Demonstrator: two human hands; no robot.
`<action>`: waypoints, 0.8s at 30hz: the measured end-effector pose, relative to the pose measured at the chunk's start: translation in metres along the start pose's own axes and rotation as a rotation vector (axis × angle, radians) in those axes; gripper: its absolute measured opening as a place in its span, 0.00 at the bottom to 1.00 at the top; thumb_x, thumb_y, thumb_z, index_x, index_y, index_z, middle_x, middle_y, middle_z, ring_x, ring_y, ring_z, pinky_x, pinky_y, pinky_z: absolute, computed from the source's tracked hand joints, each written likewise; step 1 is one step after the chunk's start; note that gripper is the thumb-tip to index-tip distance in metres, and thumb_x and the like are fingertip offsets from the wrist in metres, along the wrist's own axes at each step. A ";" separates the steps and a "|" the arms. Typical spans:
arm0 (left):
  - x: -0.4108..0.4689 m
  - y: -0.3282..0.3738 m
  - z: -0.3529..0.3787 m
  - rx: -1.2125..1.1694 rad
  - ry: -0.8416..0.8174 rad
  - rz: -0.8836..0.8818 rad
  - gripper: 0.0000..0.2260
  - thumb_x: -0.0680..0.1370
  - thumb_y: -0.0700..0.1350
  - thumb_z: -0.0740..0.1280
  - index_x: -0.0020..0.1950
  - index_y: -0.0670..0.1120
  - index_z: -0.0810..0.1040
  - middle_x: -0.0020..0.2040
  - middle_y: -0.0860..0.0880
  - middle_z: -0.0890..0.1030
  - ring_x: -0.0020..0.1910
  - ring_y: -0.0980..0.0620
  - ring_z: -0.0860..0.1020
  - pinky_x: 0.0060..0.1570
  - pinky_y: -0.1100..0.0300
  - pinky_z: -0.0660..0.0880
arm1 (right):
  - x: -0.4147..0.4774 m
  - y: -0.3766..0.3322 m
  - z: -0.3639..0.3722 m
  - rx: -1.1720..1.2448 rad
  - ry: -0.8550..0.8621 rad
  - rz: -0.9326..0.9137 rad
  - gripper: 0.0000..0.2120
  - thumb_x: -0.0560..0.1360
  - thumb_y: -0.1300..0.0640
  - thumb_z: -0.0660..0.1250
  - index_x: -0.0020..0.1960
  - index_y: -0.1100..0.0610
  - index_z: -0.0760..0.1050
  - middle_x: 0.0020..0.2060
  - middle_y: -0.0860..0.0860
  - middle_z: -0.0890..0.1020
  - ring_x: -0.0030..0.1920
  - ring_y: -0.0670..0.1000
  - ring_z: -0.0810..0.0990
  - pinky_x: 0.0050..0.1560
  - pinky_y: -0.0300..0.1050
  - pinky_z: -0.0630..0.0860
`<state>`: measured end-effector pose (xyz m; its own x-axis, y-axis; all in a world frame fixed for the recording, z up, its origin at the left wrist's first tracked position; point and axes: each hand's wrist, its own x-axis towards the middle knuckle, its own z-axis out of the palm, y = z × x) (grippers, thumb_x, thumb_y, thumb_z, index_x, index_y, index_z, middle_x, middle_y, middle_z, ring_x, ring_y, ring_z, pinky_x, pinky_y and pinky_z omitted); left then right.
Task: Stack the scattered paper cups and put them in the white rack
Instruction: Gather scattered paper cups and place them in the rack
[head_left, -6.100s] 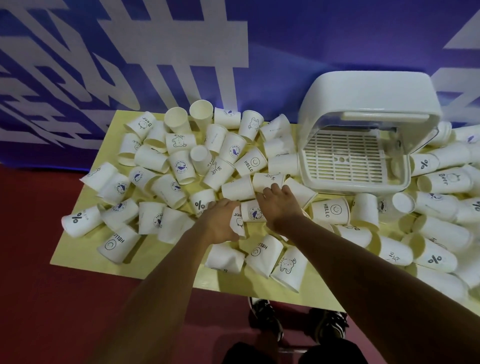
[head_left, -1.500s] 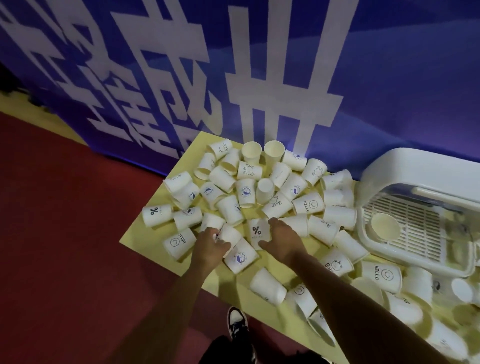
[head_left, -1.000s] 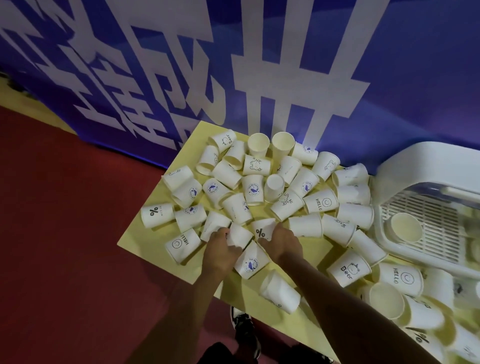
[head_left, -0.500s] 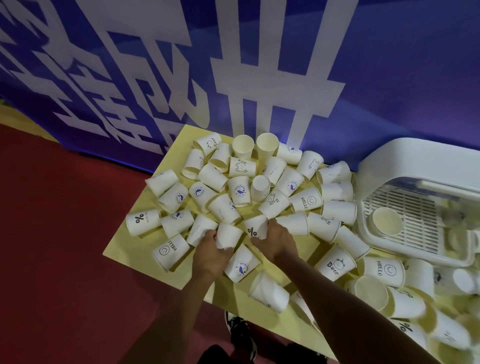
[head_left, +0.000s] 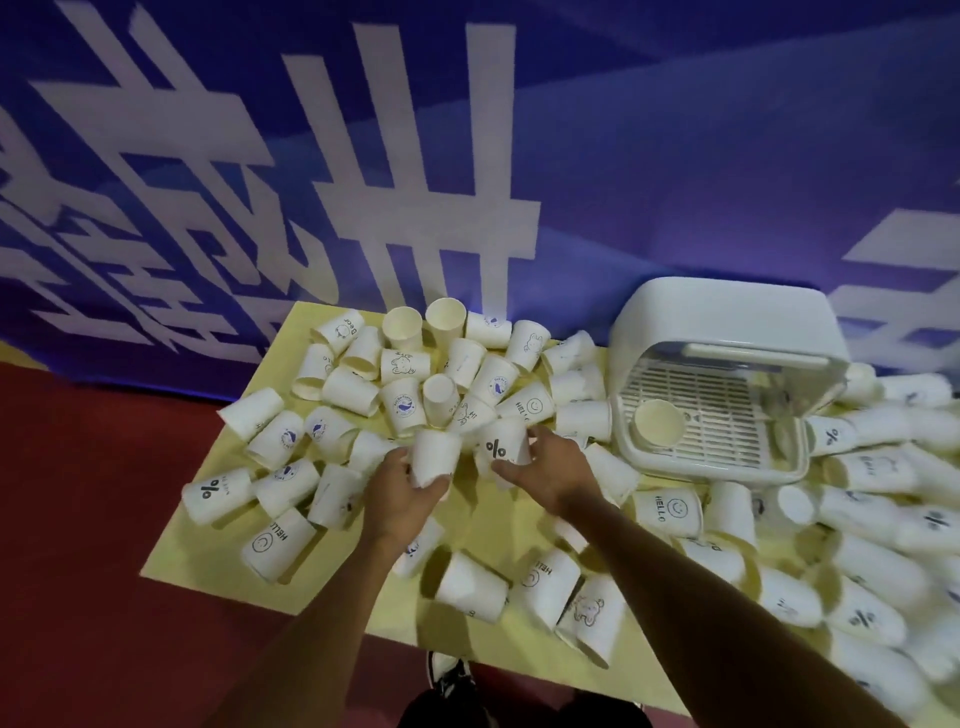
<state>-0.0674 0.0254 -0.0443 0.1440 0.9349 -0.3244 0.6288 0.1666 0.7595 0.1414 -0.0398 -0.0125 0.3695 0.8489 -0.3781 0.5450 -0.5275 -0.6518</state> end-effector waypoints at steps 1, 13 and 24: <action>-0.001 0.008 0.007 -0.002 -0.005 0.023 0.26 0.70 0.51 0.77 0.64 0.47 0.73 0.52 0.51 0.81 0.47 0.52 0.81 0.37 0.64 0.72 | -0.003 0.006 -0.010 0.017 0.023 0.001 0.34 0.69 0.37 0.74 0.67 0.55 0.71 0.58 0.52 0.82 0.56 0.54 0.81 0.56 0.53 0.79; -0.017 0.092 0.098 0.068 -0.248 0.181 0.22 0.70 0.49 0.77 0.62 0.47 0.77 0.50 0.53 0.80 0.44 0.62 0.77 0.34 0.67 0.69 | -0.034 0.095 -0.113 0.195 0.369 0.035 0.31 0.65 0.50 0.77 0.64 0.51 0.69 0.56 0.50 0.80 0.56 0.53 0.79 0.56 0.52 0.77; -0.023 0.096 0.114 0.099 -0.260 0.173 0.26 0.69 0.52 0.78 0.65 0.50 0.75 0.51 0.54 0.81 0.47 0.57 0.80 0.48 0.57 0.79 | -0.006 0.125 -0.121 0.363 0.450 0.047 0.30 0.67 0.56 0.79 0.63 0.49 0.68 0.51 0.43 0.78 0.52 0.48 0.77 0.49 0.43 0.73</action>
<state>0.0766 -0.0155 -0.0287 0.4378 0.8333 -0.3377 0.6471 -0.0313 0.7617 0.2985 -0.1151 -0.0122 0.7136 0.6849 -0.1472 0.2565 -0.4510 -0.8549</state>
